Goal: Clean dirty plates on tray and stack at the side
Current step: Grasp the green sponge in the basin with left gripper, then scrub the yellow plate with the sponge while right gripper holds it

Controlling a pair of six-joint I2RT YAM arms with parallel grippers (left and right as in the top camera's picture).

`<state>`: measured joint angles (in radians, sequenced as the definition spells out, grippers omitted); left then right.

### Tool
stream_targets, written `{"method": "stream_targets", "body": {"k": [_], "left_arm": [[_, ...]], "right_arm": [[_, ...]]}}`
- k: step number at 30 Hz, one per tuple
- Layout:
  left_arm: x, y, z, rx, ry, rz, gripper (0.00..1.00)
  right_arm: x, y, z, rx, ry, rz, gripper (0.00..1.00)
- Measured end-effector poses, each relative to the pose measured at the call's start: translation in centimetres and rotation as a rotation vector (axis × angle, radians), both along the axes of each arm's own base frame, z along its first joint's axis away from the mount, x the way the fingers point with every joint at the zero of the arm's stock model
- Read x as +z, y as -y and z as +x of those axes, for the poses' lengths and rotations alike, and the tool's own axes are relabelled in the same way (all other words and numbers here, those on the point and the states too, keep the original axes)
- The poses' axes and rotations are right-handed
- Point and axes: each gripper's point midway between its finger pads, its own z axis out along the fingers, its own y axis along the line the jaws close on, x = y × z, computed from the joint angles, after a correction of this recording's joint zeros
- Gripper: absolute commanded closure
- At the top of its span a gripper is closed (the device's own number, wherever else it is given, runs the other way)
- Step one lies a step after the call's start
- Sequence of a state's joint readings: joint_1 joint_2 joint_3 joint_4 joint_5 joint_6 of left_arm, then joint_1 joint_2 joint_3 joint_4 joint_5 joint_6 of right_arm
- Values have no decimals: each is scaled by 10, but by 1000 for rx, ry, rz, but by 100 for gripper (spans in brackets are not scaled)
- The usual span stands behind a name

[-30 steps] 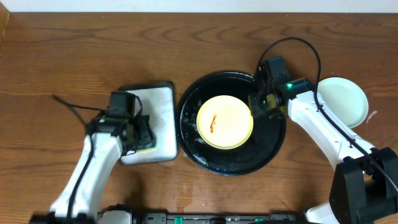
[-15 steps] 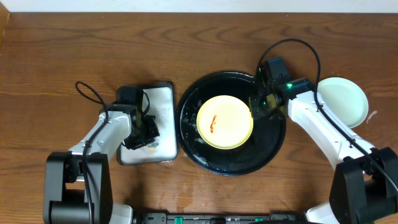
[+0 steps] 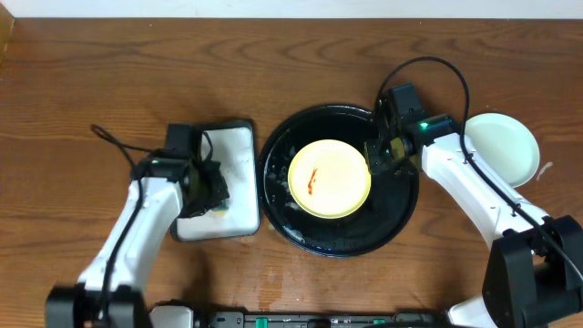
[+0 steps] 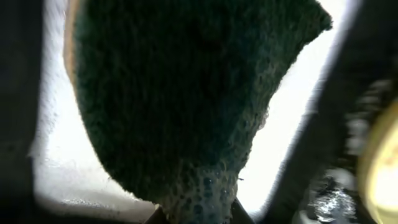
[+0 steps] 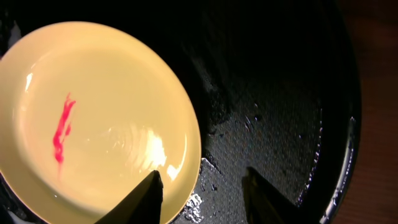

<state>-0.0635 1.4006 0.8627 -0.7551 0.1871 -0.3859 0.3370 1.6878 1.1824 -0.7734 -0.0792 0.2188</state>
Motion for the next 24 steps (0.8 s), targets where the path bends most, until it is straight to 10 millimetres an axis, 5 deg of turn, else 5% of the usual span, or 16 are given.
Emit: {"method": "stream_targets", "body": {"k": [5,9,13,16,24], "left_arm": [[34,10,8,-61,84,-19,93],[64,38,23,-166,169,-35,93],[86,81,36,-291,281,-74,93],[89,108,35,-367,315,-97,92],[58,167,40,-446,273,-188,92]], "right_arm": [[-7,-3,5,5,19,15,63],[-29,-7,1,15,-37,26,63],[-54,-7,-6,23,-106,14,82],[-69,-8,-11,27,-152,9,99],[-71,-11,-13,33,-167,29,99]]}}
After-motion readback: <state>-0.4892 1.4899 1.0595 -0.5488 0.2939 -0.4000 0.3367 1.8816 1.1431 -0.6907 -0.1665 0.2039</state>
